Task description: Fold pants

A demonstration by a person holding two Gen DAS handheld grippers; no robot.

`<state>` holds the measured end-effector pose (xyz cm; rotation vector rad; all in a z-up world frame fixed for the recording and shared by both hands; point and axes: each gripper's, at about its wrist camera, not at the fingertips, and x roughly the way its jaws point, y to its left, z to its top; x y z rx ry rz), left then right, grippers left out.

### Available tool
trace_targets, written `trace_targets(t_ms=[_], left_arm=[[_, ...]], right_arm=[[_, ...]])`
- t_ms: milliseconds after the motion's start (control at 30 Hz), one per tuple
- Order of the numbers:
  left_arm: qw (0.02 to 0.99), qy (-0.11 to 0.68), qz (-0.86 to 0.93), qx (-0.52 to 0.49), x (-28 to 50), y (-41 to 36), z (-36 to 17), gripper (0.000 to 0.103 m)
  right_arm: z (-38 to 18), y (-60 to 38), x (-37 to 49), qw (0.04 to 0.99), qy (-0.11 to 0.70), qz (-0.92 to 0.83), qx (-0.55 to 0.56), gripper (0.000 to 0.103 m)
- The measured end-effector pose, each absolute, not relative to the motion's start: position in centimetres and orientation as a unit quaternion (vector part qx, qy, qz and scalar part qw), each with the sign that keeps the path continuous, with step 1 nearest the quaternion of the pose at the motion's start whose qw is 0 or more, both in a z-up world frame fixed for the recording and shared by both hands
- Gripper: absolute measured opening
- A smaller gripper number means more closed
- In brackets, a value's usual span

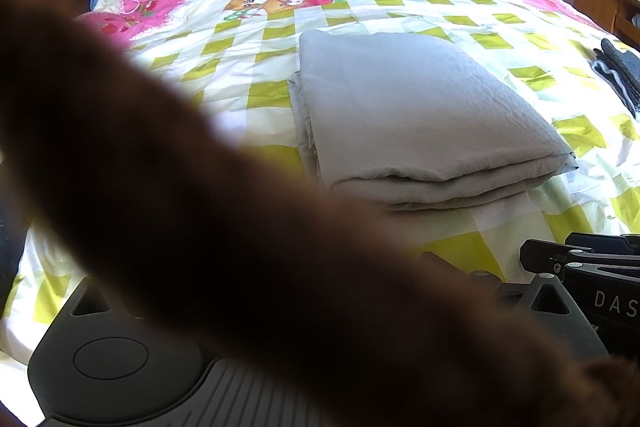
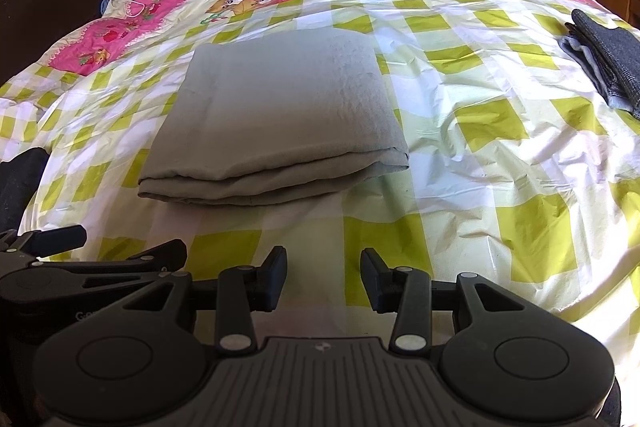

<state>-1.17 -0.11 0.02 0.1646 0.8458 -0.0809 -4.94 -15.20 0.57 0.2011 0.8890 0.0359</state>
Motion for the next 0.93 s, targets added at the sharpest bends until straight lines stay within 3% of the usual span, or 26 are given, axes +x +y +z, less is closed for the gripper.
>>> trace_targets(t_ms=[933], left_arm=[[0.908, 0.410, -0.036, 0.079, -1.16, -0.16, -0.08, 0.103]], right_arm=[[0.50, -15.24, -5.03, 0.899, 0.427, 0.018, 0.102, 0.055]])
